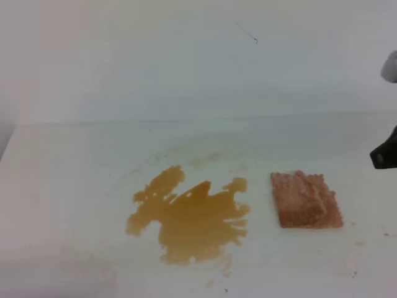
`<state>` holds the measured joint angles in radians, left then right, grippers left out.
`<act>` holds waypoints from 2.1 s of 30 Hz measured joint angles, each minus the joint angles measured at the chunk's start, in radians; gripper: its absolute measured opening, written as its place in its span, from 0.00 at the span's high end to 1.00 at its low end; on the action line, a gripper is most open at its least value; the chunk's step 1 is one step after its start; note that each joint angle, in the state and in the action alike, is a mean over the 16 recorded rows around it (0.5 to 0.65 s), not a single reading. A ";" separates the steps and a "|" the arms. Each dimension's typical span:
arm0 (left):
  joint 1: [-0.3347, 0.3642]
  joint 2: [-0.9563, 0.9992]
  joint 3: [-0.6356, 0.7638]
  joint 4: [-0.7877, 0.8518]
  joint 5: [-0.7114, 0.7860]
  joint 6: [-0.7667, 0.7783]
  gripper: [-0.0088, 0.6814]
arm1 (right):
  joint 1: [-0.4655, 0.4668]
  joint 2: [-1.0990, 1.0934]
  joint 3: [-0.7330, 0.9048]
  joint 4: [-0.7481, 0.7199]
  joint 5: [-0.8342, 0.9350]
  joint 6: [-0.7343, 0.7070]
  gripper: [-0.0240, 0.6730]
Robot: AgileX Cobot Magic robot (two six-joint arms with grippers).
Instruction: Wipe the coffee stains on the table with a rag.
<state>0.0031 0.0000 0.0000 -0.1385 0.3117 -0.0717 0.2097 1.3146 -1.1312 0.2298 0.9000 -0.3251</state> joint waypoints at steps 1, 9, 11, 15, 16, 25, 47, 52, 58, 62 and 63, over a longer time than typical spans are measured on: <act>0.000 0.000 0.000 0.000 0.000 0.000 0.99 | 0.017 0.022 -0.015 -0.015 0.003 0.012 0.97; 0.000 0.000 0.000 0.000 0.000 0.000 0.99 | 0.121 0.194 -0.115 -0.126 0.003 0.099 0.96; 0.000 0.000 0.000 0.000 0.000 0.000 0.99 | 0.137 0.233 -0.131 -0.149 -0.009 0.115 0.95; 0.000 0.000 0.000 0.000 0.000 0.000 0.99 | 0.153 0.303 -0.149 -0.169 -0.049 0.128 0.87; 0.000 0.000 0.000 0.000 0.000 0.000 0.99 | 0.155 0.321 -0.151 -0.169 -0.062 0.128 0.84; 0.000 0.000 0.000 0.000 0.000 0.000 0.99 | 0.156 0.477 -0.173 -0.165 -0.164 0.107 0.56; 0.000 0.000 0.000 0.000 0.000 0.000 0.99 | 0.156 0.803 -0.329 -0.161 -0.151 0.056 0.63; 0.000 0.000 0.000 0.000 0.000 0.000 0.99 | 0.168 0.837 -0.370 -0.101 -0.111 0.005 0.77; 0.000 0.000 0.000 0.000 0.000 0.000 0.99 | 0.212 0.879 -0.443 -0.031 -0.061 -0.054 0.90; 0.000 0.000 0.000 0.000 0.000 0.000 0.99 | 0.253 0.916 -0.510 -0.004 -0.026 -0.068 0.91; 0.000 0.000 0.000 0.000 0.000 0.000 0.99 | 0.263 0.927 -0.528 -0.003 -0.016 -0.066 0.92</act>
<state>0.0031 0.0000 0.0000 -0.1385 0.3117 -0.0717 0.4731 2.2419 -1.6596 0.2270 0.8838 -0.3916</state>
